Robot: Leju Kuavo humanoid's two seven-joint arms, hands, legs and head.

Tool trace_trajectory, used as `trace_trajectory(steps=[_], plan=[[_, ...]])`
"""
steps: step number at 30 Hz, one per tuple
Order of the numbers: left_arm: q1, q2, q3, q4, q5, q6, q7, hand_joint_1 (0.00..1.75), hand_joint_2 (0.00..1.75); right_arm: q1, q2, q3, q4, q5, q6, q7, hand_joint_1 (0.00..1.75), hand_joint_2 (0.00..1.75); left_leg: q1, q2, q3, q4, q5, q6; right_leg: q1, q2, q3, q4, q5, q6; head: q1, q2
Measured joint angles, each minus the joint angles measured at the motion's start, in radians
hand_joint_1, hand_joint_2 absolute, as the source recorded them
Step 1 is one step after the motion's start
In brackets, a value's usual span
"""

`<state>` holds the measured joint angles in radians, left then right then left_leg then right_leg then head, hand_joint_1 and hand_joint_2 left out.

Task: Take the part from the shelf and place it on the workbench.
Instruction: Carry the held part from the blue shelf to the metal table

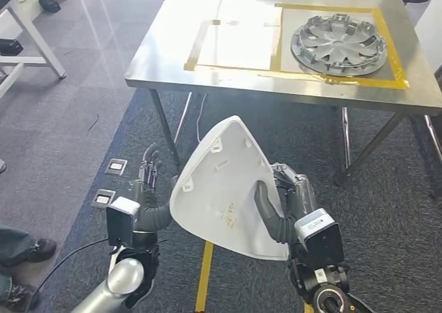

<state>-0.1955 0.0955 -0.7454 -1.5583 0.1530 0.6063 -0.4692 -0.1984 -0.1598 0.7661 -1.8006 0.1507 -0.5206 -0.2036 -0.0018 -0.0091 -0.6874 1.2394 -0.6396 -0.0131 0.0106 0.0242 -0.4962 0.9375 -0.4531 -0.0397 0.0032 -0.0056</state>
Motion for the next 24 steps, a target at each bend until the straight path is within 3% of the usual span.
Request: trace_trajectory(steps=[1,2,4,5,6,8,9,11,12,14,15,16,17,20,21,22,24], plan=[[0.0,0.0,0.0,0.0,0.0,-0.001,0.0,0.0,1.75,0.0,0.0,0.0,0.0,0.0,-0.002,0.0,1.75,1.75,-0.002,0.0,-0.015,-0.04,-0.01,0.004,0.001,0.002,0.026,0.0,-0.02,0.001,-0.005,0.0],[0.0,0.001,0.0,0.0,0.0,-0.002,0.0,0.0,1.75,0.001,0.0,0.0,0.0,0.0,-0.004,0.0,1.75,1.75,-0.005,0.0,-0.022,-0.096,0.026,0.012,0.002,0.004,0.05,-0.001,-0.041,0.001,-0.01,0.0],[0.003,0.002,0.0,0.001,0.0,-0.003,0.0,0.0,1.75,0.005,0.0,0.0,0.001,0.0,-0.005,0.0,1.75,1.75,-0.015,-0.004,-0.024,-0.214,0.2,0.033,0.006,0.01,0.09,-0.001,-0.082,0.005,-0.017,0.0],[0.005,0.003,0.0,0.002,0.0,-0.004,0.001,0.0,1.75,0.007,0.0,0.0,0.001,0.0,-0.006,0.001,1.75,1.75,-0.02,-0.009,-0.02,-0.247,0.269,0.041,0.007,0.012,0.102,-0.002,-0.102,0.009,-0.017,0.0],[0.007,0.003,-0.001,0.002,0.0,-0.004,0.001,0.0,1.75,0.009,0.0,-0.001,0.002,0.0,-0.006,0.001,1.75,1.75,-0.023,-0.012,-0.013,-0.262,0.307,0.047,0.008,0.015,0.118,-0.003,-0.115,0.013,-0.016,0.0],[0.004,0.002,-0.001,0.002,-0.001,-0.004,0.001,0.0,1.75,0.009,0.0,-0.002,-0.001,0.002,-0.01,0.001,1.75,1.75,-0.02,-0.013,0.016,-0.266,0.29,0.053,0.008,0.013,0.127,0.022,-0.112,0.023,-0.018,0.0],[0.001,-0.001,-0.001,0.002,-0.002,-0.005,0.0,0.0,1.75,0.007,0.0,-0.004,-0.004,0.006,-0.015,0.0,1.75,1.75,-0.015,-0.011,0.038,-0.273,0.278,0.057,0.008,0.007,0.114,0.066,-0.094,0.03,-0.018,0.0],[-0.002,-0.005,-0.001,0.002,-0.004,-0.008,-0.002,0.0,1.75,0.006,-0.001,-0.008,-0.007,0.013,-0.025,-0.001,1.75,1.75,-0.008,-0.009,0.086,-0.286,0.252,0.061,0.006,-0.006,0.036,0.196,-0.071,0.045,-0.011,0.0],[-0.001,-0.005,-0.001,0.002,-0.004,-0.009,-0.003,0.0,1.75,0.007,-0.001,-0.01,-0.007,0.015,-0.029,0.0,1.75,1.75,-0.006,-0.009,0.109,-0.292,0.237,0.062,0.002,-0.011,-0.012,0.257,-0.086,0.052,-0.005,0.0],[0.0,-0.005,-0.001,0.003,-0.004,-0.01,-0.003,0.0,1.75,0.009,-0.004,-0.016,-0.007,0.015,-0.034,0.001,1.75,1.75,-0.002,-0.009,0.156,-0.3,0.204,0.061,-0.008,-0.015,-0.095,0.314,-0.173,0.064,0.005,0.0],[0.0,-0.005,-0.001,0.003,-0.004,-0.011,-0.003,0.0,1.75,0.01,-0.005,-0.02,-0.007,0.015,-0.036,0.001,1.75,1.75,0.0,-0.009,0.182,-0.302,0.185,0.06,-0.012,-0.015,-0.122,0.307,-0.216,0.069,0.009,0.0],[0.0,-0.005,-0.001,0.003,-0.005,-0.011,-0.003,0.0,1.75,0.01,-0.007,-0.023,-0.007,0.015,-0.038,0.001,1.75,1.75,0.002,-0.01,0.209,-0.303,0.166,0.058,-0.015,-0.016,-0.14,0.277,-0.234,0.072,0.014,0.0],[0.0,-0.005,-0.001,0.003,-0.005,-0.011,-0.003,0.0,1.75,0.01,-0.009,-0.027,-0.007,0.015,-0.04,0.001,1.75,1.75,0.004,-0.011,0.237,-0.304,0.145,0.056,-0.018,-0.018,-0.15,0.231,-0.215,0.074,0.018,0.0],[0.001,-0.006,-0.001,0.006,-0.004,-0.012,-0.003,0.0,1.75,0.012,-0.017,-0.042,-0.007,0.015,-0.05,0.002,1.75,1.75,0.004,-0.014,0.306,-0.304,0.083,0.044,-0.017,-0.023,-0.152,0.081,0.013,0.067,0.03,0.0],[0.001,-0.008,-0.001,0.007,-0.003,-0.013,-0.004,0.0,1.75,0.013,-0.019,-0.048,-0.009,0.015,-0.052,0.003,1.75,1.75,0.004,-0.015,0.325,-0.306,0.069,0.038,-0.015,-0.023,-0.144,0.062,0.06,0.059,0.029,0.0],[-0.001,-0.01,-0.001,0.008,-0.003,-0.015,-0.005,0.0,1.75,0.011,-0.02,-0.055,-0.012,0.016,-0.054,0.004,1.75,1.75,0.003,-0.016,0.339,-0.301,0.063,0.032,-0.012,-0.021,-0.134,0.06,0.066,0.052,0.028,0.0],[-0.008,-0.017,-0.001,0.009,-0.003,-0.022,-0.011,0.0,1.75,0.004,-0.021,-0.068,-0.022,0.022,-0.056,0.004,1.75,1.75,0.003,-0.013,0.329,-0.257,0.077,0.02,-0.014,-0.016,-0.107,0.055,0.05,0.036,0.023,0.0]])
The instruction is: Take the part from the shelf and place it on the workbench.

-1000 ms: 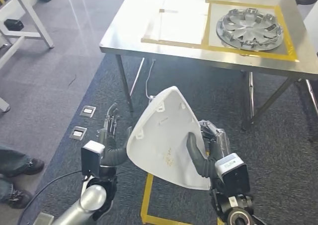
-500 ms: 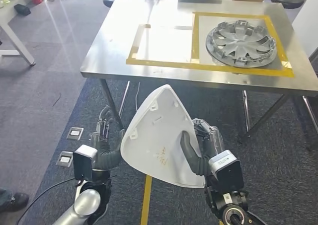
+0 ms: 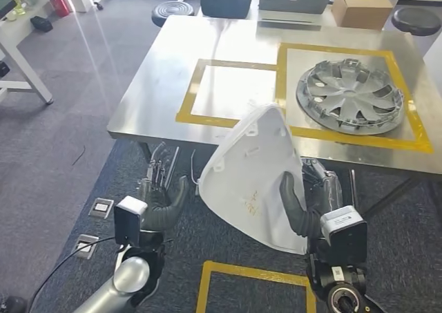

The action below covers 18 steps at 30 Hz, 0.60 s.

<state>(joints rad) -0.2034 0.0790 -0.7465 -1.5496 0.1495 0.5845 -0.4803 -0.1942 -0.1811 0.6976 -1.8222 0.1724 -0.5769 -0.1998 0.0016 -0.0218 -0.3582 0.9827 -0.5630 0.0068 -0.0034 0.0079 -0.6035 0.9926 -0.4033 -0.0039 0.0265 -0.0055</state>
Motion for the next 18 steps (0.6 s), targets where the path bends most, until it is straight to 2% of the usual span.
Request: trace_trajectory(steps=[1,2,3,4,5,6,7,8,10,11,12,15,16,17,18], plan=[[-0.004,-0.003,0.0,0.001,0.0,-0.005,-0.005,0.0,1.75,-0.003,-0.001,-0.006,-0.004,0.005,-0.002,0.0,1.75,1.75,0.0,0.003,-0.031,0.052,0.009,-0.005,-0.001,0.002,0.011,-0.006,-0.005,-0.006,-0.003,0.0],[-0.006,-0.005,0.0,0.002,-0.001,-0.011,-0.009,0.0,1.75,-0.003,-0.001,-0.012,-0.007,0.009,-0.004,0.0,1.75,1.75,0.001,0.006,-0.075,0.114,0.009,-0.01,-0.004,0.003,0.021,-0.012,-0.01,-0.011,-0.008,0.0],[-0.006,-0.007,0.0,0.004,-0.001,-0.017,-0.013,0.0,1.75,-0.001,-0.002,-0.016,-0.009,0.012,-0.006,0.001,1.75,1.75,0.003,0.009,-0.127,0.178,-0.005,-0.015,-0.004,0.004,0.028,-0.016,-0.017,-0.015,-0.015,0.0],[-0.006,-0.008,0.0,0.006,0.0,-0.022,-0.016,0.0,1.75,0.002,-0.002,-0.019,-0.009,0.014,-0.008,0.003,1.75,1.75,0.004,0.011,-0.181,0.232,-0.033,-0.019,-0.005,0.004,0.037,-0.02,-0.026,-0.017,-0.021,0.0],[-0.005,-0.008,0.0,0.009,0.0,-0.026,-0.018,0.0,1.75,0.004,-0.003,-0.022,-0.01,0.014,-0.01,0.005,1.75,1.75,0.005,0.011,-0.227,0.266,-0.064,-0.021,-0.006,0.005,0.047,-0.021,-0.036,-0.017,-0.025,0.0],[-0.004,-0.009,0.0,0.013,0.0,-0.029,-0.02,0.0,1.75,0.006,-0.004,-0.025,-0.01,0.014,-0.012,0.007,1.75,1.75,0.006,0.012,-0.261,0.274,-0.087,-0.022,-0.006,0.006,0.061,-0.022,-0.048,-0.016,-0.029,0.0],[-0.004,-0.009,0.0,0.016,0.0,-0.031,-0.021,0.0,1.75,0.007,-0.004,-0.027,-0.01,0.014,-0.013,0.01,1.75,1.75,0.007,0.012,-0.281,0.255,-0.09,-0.022,-0.007,0.007,0.078,-0.023,-0.061,-0.015,-0.034,0.0],[-0.004,-0.009,0.0,0.018,0.0,-0.032,-0.022,0.0,1.75,0.007,-0.004,-0.029,-0.01,0.014,-0.014,0.012,1.75,1.75,0.007,0.013,-0.289,0.21,-0.062,-0.02,-0.007,0.007,0.095,-0.023,-0.074,-0.013,-0.039,0.0],[-0.003,-0.01,0.0,0.022,0.0,-0.033,-0.023,0.0,1.75,0.007,-0.005,-0.032,-0.01,0.014,-0.015,0.014,1.75,1.75,0.005,0.016,-0.284,0.089,0.056,-0.011,-0.006,0.008,0.12,-0.023,-0.1,-0.008,-0.047,0.0],[-0.002,-0.01,0.0,0.024,0.001,-0.033,-0.024,0.0,1.75,0.007,-0.005,-0.033,-0.011,0.014,-0.016,0.015,1.75,1.75,0.002,0.018,-0.278,0.045,0.101,-0.006,-0.004,0.01,0.128,-0.025,-0.113,-0.003,-0.05,0.0],[-0.001,-0.011,0.0,0.025,0.002,-0.033,-0.024,0.0,1.75,0.007,-0.005,-0.034,-0.012,0.014,-0.016,0.015,1.75,1.75,0.0,0.02,-0.273,0.019,0.128,0.0,-0.003,0.012,0.135,-0.027,-0.121,0.003,-0.051,0.0],[-0.001,-0.017,0.0,0.028,0.003,-0.033,-0.026,0.0,1.75,0.007,-0.006,-0.036,-0.018,0.015,-0.017,0.016,1.75,1.75,0.002,0.016,-0.244,-0.005,0.129,0.017,-0.001,0.013,0.152,-0.009,-0.12,0.021,-0.045,0.0],[-0.002,-0.019,0.0,0.028,0.003,-0.033,-0.026,0.0,1.75,0.006,-0.008,-0.036,-0.02,0.016,-0.017,0.016,1.75,1.75,0.004,0.016,-0.228,-0.011,0.128,0.023,-0.002,0.009,0.139,0.025,-0.115,0.025,-0.041,0.0],[-0.002,-0.021,0.0,0.028,0.003,-0.033,-0.026,0.0,1.75,0.005,-0.009,-0.037,-0.022,0.018,-0.017,0.015,1.75,1.75,0.005,0.016,-0.209,-0.016,0.123,0.027,-0.003,0.006,0.109,0.078,-0.115,0.029,-0.035,0.0],[-0.001,-0.022,0.0,0.028,0.003,-0.033,-0.026,0.0,1.75,0.006,-0.011,-0.038,-0.022,0.019,-0.017,0.015,1.75,1.75,0.006,0.016,-0.192,-0.023,0.115,0.03,-0.004,0.003,0.065,0.144,-0.123,0.031,-0.029,0.0]])
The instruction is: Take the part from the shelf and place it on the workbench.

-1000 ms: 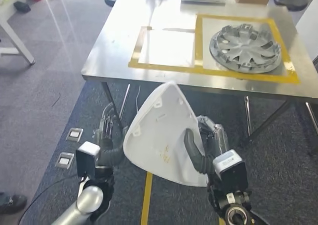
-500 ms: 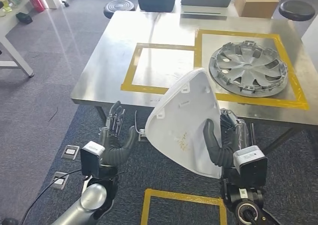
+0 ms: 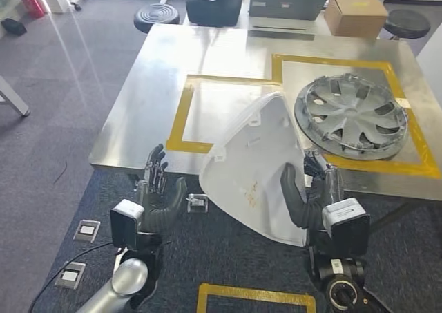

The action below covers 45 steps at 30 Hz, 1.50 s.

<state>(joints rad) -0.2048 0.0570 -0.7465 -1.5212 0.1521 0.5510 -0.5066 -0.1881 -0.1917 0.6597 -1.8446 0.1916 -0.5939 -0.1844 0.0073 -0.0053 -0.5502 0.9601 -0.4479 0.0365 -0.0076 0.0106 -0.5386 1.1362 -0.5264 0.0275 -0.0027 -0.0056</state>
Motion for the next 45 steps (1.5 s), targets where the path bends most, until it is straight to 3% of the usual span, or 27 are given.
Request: trace_trajectory(steps=[2,3,5,6,9,10,11,13,15,16,17,19,20,21,24,25,26,29,30,32,33,34,36,38,39,41,45], plan=[[0.001,-0.002,0.0,0.001,0.0,0.0,0.0,0.0,1.75,0.002,-0.002,-0.002,-0.001,0.003,-0.001,0.0,1.75,1.75,0.0,0.0,0.036,-0.011,-0.022,0.002,0.0,-0.002,-0.094,0.11,-0.052,0.005,0.012,0.0],[0.001,-0.002,0.0,0.002,0.0,-0.001,0.0,0.0,1.75,0.003,-0.002,-0.003,-0.001,0.004,-0.001,0.0,1.75,1.75,0.0,-0.002,0.056,-0.017,-0.034,0.002,-0.001,-0.002,-0.128,0.129,-0.088,0.008,0.017,0.0],[0.002,-0.002,0.0,0.004,0.0,-0.001,0.0,0.0,1.75,0.004,-0.004,-0.003,-0.001,0.005,-0.001,0.0,1.75,1.75,0.0,-0.005,0.103,-0.027,-0.063,0.0,0.0,-0.003,-0.161,0.085,-0.121,0.008,0.026,0.0],[0.002,-0.002,0.0,0.005,0.0,-0.001,0.0,0.0,1.75,0.004,-0.005,-0.004,0.0,0.005,-0.001,0.0,1.75,1.75,0.0,-0.007,0.126,-0.03,-0.08,-0.001,0.001,-0.003,-0.165,0.029,-0.084,0.003,0.032,0.0],[0.006,-0.003,0.0,0.012,0.001,-0.001,-0.003,0.0,1.75,0.009,-0.009,-0.004,0.002,0.005,0.0,-0.002,1.75,1.75,-0.003,-0.012,0.18,-0.038,-0.134,-0.012,0.011,-0.001,-0.163,-0.132,0.155,-0.017,0.042,0.0],[0.006,-0.004,0.0,0.014,0.001,-0.001,-0.005,0.0,1.75,0.009,-0.009,-0.003,0.002,0.005,0.0,-0.003,1.75,1.75,-0.003,-0.014,0.194,-0.041,-0.142,-0.018,0.014,0.0,-0.156,-0.149,0.191,-0.023,0.04,0.0],[0.004,-0.005,0.0,0.015,0.0,-0.001,-0.006,0.0,1.75,0.006,-0.009,-0.003,0.002,0.005,0.0,-0.004,1.75,1.75,-0.003,-0.016,0.199,-0.034,-0.138,-0.026,0.016,0.001,-0.14,-0.148,0.181,-0.028,0.038,0.0],[-0.003,-0.009,0.0,0.015,0.0,-0.001,-0.01,0.0,1.75,-0.003,-0.009,-0.004,0.0,0.005,0.001,-0.007,1.75,1.75,-0.002,-0.014,0.16,0.055,-0.095,-0.038,0.012,0.002,-0.106,-0.161,0.16,-0.04,0.036,0.0],[-0.005,-0.009,0.0,0.016,0.0,-0.003,-0.011,0.0,1.75,-0.005,-0.01,-0.005,0.0,0.005,0.001,-0.008,1.75,1.75,0.0,-0.008,0.054,0.202,-0.061,-0.05,0.008,0.002,-0.065,-0.181,0.137,-0.047,0.028,0.0],[-0.005,-0.009,0.0,0.018,0.001,-0.005,-0.012,0.0,1.75,-0.005,-0.01,-0.004,0.0,0.005,0.002,-0.008,1.75,1.75,0.0,-0.006,-0.002,0.255,-0.076,-0.054,0.006,0.002,-0.042,-0.19,0.124,-0.05,0.022,0.0],[-0.004,-0.009,0.0,0.02,0.001,-0.008,-0.012,0.0,1.75,-0.005,-0.01,-0.004,0.001,0.005,0.003,-0.009,1.75,1.75,0.001,-0.005,-0.052,0.284,-0.114,-0.056,0.005,0.003,-0.019,-0.198,0.109,-0.05,0.016,0.0],[-0.005,-0.009,0.0,0.025,0.001,-0.016,-0.014,0.0,1.75,-0.005,-0.01,-0.003,0.002,0.005,0.004,-0.011,1.75,1.75,0.002,-0.004,-0.122,0.272,-0.205,-0.059,0.002,0.005,0.035,-0.209,0.073,-0.049,0.007,0.0],[-0.005,-0.009,0.0,0.029,0.001,-0.02,-0.015,0.0,1.75,-0.006,-0.01,-0.004,0.003,0.005,0.004,-0.011,1.75,1.75,0.002,-0.003,-0.14,0.236,-0.222,-0.058,0.001,0.007,0.063,-0.212,0.053,-0.047,0.002,0.0],[-0.005,-0.009,0.0,0.032,0.001,-0.023,-0.017,0.0,1.75,-0.006,-0.01,-0.004,0.004,0.005,0.005,-0.012,1.75,1.75,0.001,-0.003,-0.152,0.182,-0.197,-0.055,0.0,0.008,0.091,-0.214,0.032,-0.045,-0.003,0.0],[-0.003,-0.01,0.0,0.045,0.004,-0.037,-0.027,0.0,1.75,-0.01,-0.01,-0.003,0.012,0.004,0.012,-0.009,1.75,1.75,-0.006,-0.002,-0.149,0.022,0.075,-0.036,0.001,0.013,0.141,-0.218,-0.024,-0.034,-0.011,0.0],[-0.004,-0.012,0.0,0.049,0.004,-0.042,-0.033,0.0,1.75,-0.016,-0.01,-0.003,0.014,0.003,0.016,-0.007,1.75,1.75,-0.011,-0.002,-0.144,0.004,0.133,-0.032,-0.001,0.017,0.146,-0.22,-0.033,-0.028,-0.009,0.0],[-0.008,-0.016,0.0,0.051,0.002,-0.045,-0.039,0.0,1.75,-0.024,-0.01,-0.003,0.016,0.002,0.021,-0.004,1.75,1.75,-0.015,-0.004,-0.141,0.004,0.14,-0.027,-0.003,0.02,0.156,-0.222,-0.038,-0.021,-0.007,0.0],[-0.024,-0.029,0.0,0.05,-0.011,-0.036,-0.056,0.0,1.75,-0.055,-0.01,-0.004,0.019,-0.005,0.036,0.006,1.75,1.75,-0.012,-0.005,-0.101,-0.015,0.112,-0.007,-0.008,0.01,0.163,-0.196,-0.06,-0.004,-0.009,0.0],[-0.026,-0.031,0.0,0.05,-0.016,-0.029,-0.059,0.0,1.75,-0.064,-0.01,-0.004,0.022,-0.009,0.041,0.008,1.75,1.75,-0.007,-0.004,-0.081,-0.027,0.101,-0.003,-0.009,0.005,0.138,-0.143,-0.078,0.001,-0.004,0.0],[-0.027,-0.033,0.0,0.05,-0.035,-0.003,-0.066,0.0,1.75,-0.073,-0.01,-0.004,0.033,-0.013,0.053,0.015,1.75,1.75,-0.004,-0.003,-0.049,-0.042,0.083,0.0,-0.012,-0.001,0.033,0.019,-0.117,0.009,0.011,0.0],[-0.026,-0.033,0.0,0.05,-0.05,0.019,-0.072,0.0,1.75,-0.076,-0.01,-0.003,0.04,-0.014,0.061,0.02,1.75,1.75,-0.002,-0.004,-0.034,-0.045,0.073,-0.002,-0.014,-0.002,-0.023,0.085,-0.12,0.013,0.015,0.0],[-0.025,-0.033,0.0,0.049,-0.071,0.045,-0.08,0.0,1.75,-0.078,-0.01,-0.002,0.048,-0.016,0.069,0.024,1.75,1.75,0.0,-0.006,-0.019,-0.046,0.062,-0.004,-0.016,-0.002,-0.065,0.115,-0.102,0.016,0.018,0.0],[-0.021,-0.033,0.0,0.044,-0.119,0.1,-0.096,0.0,1.75,-0.086,-0.01,-0.001,0.067,-0.023,0.084,0.033,1.75,1.75,0.005,-0.01,0.013,-0.046,0.038,-0.012,-0.021,-0.004,-0.09,0.05,0.001,0.022,0.026,0.0],[-0.017,-0.034,0.0,0.035,-0.155,0.133,-0.106,0.0,1.75,-0.094,-0.01,-0.001,0.086,-0.028,0.091,0.038,1.75,1.75,0.007,-0.016,0.038,-0.043,0.015,-0.023,-0.024,-0.004,-0.069,-0.087,0.114,0.025,0.036,0.0],[-0.016,-0.034,0.0,0.031,-0.164,0.14,-0.107,0.0,1.75,-0.098,-0.01,0.0,0.094,-0.029,0.092,0.039,1.75,1.75,0.006,-0.019,0.043,-0.041,0.007,-0.029,-0.023,-0.004,-0.054,-0.138,0.138,0.023,0.041,0.0],[-0.015,-0.035,0.0,0.023,-0.17,0.146,-0.108,0.0,1.75,-0.105,-0.009,0.002,0.106,-0.03,0.093,0.04,1.75,1.75,0.0,-0.023,0.036,-0.029,-0.001,-0.035,-0.023,-0.001,-0.034,-0.179,0.129,0.02,0.041,0.0],[-0.011,-0.033,0.0,0.012,-0.173,0.149,-0.108,0.0,1.75,-0.111,-0.008,0.005,0.123,-0.03,0.093,0.039,1.75,1.75,-0.001,-0.021,0.025,-0.024,0.006,-0.029,-0.023,0.005,-0.032,-0.19,0.118,0.017,0.015,0.0]])
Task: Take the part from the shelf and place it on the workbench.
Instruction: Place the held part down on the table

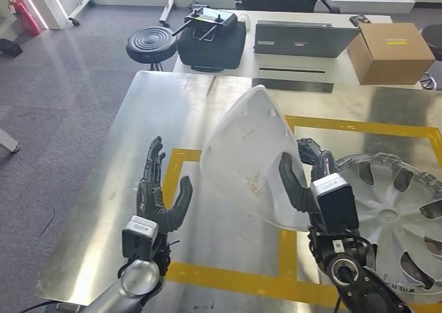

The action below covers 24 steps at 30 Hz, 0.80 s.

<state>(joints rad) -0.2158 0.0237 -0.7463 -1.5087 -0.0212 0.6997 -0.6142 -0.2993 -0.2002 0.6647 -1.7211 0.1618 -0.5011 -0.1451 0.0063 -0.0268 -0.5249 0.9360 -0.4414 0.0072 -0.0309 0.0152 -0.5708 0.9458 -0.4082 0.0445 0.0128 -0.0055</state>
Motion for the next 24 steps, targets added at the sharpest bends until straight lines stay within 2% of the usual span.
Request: trace_trajectory(steps=[5,8,12,19,24], plan=[[0.003,-0.001,0.002,-0.009,-0.034,0.0,-0.009,0.0,1.75,-0.007,0.0,0.002,0.017,-0.002,0.011,0.003,1.75,1.75,0.003,0.002,0.006,-0.01,0.0,-0.001,0.005,0.002,0.0,0.0,-0.007,-0.011,-0.022,0.0],[0.018,-0.008,0.011,-0.029,-0.136,0.0,-0.027,0.0,1.75,-0.014,0.0,0.004,0.04,-0.011,0.043,0.01,1.75,1.75,0.007,0.004,0.013,-0.025,-0.008,-0.011,0.009,0.0,0.001,0.0,-0.009,-0.016,-0.028,0.0],[0.041,-0.021,0.027,-0.069,-0.231,0.001,-0.023,0.0,1.75,-0.026,0.007,0.012,0.103,-0.017,0.085,0.011,1.75,1.75,0.009,0.003,0.014,-0.027,-0.009,-0.019,0.011,-0.002,0.003,0.0,-0.009,-0.019,-0.027,0.0],[0.076,-0.033,0.071,-0.136,-0.266,0.001,-0.061,0.0,1.75,-0.038,0.026,0.042,0.236,-0.036,0.144,0.016,1.75,1.75,0.004,0.003,0.014,-0.025,-0.009,-0.019,0.01,-0.005,0.006,0.0,-0.008,-0.019,-0.023,0.0],[0.111,-0.046,0.121,-0.23,-0.356,0.001,-0.085,0.0,1.75,-0.062,0.035,0.075,0.326,-0.051,0.247,0.065,1.75,1.75,0.004,0.003,0.014,-0.022,-0.009,-0.019,0.01,-0.005,0.007,-0.001,-0.008,-0.018,-0.021,0.0]])
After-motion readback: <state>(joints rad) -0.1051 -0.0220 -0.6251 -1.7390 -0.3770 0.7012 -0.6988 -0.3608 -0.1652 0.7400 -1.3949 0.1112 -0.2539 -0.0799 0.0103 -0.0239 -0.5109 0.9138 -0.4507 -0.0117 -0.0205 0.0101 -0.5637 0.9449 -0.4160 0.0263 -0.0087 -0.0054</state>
